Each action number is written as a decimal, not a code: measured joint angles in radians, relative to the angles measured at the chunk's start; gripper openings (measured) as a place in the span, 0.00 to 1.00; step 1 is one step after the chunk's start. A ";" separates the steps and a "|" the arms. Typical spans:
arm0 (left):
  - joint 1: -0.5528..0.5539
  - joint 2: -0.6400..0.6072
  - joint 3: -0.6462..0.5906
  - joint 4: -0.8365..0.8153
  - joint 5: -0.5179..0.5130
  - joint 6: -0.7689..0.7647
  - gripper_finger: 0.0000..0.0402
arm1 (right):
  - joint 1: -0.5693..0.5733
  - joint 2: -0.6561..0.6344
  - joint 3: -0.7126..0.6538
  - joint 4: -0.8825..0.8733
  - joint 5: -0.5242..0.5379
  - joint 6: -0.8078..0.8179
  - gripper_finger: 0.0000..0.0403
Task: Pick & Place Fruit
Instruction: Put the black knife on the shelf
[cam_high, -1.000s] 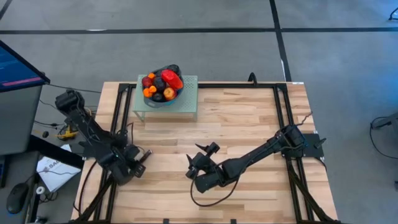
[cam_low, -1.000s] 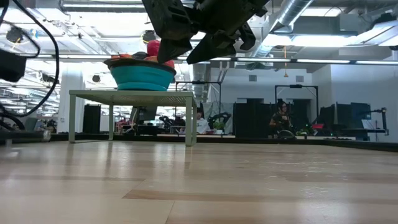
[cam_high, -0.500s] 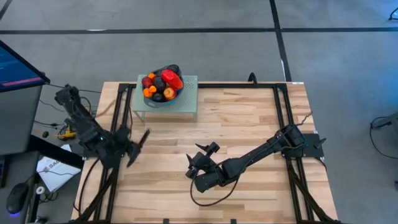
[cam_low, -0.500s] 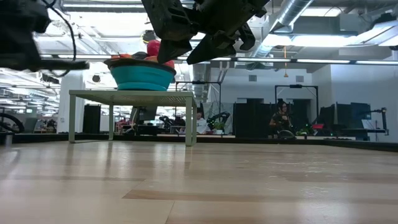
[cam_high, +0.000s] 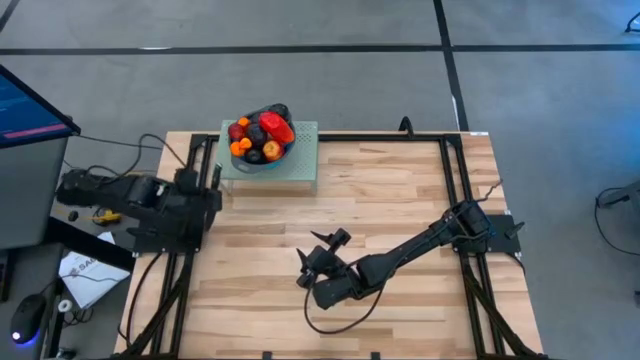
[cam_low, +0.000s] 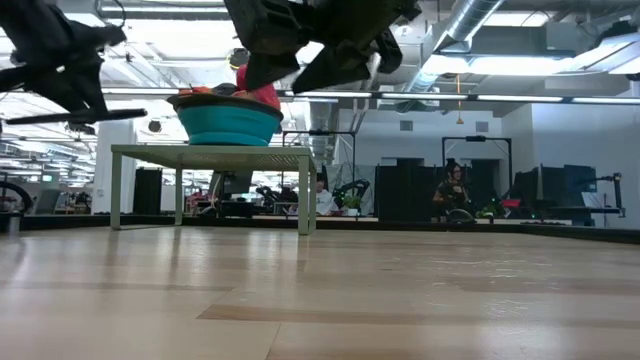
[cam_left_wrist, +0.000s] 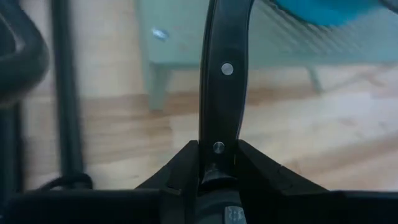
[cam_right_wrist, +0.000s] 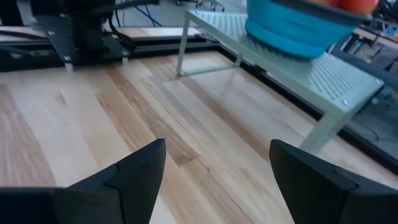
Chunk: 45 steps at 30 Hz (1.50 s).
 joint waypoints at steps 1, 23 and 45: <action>0.046 0.000 0.003 0.000 0.006 0.025 0.21 | 0.000 0.000 0.000 0.022 0.000 -0.023 0.70; 0.834 0.213 0.072 0.391 0.332 0.680 0.22 | 0.067 -0.015 0.000 0.125 0.071 -0.201 0.70; 1.041 0.337 0.071 0.553 0.469 0.761 0.22 | 0.089 -0.015 0.001 0.156 0.070 -0.198 0.70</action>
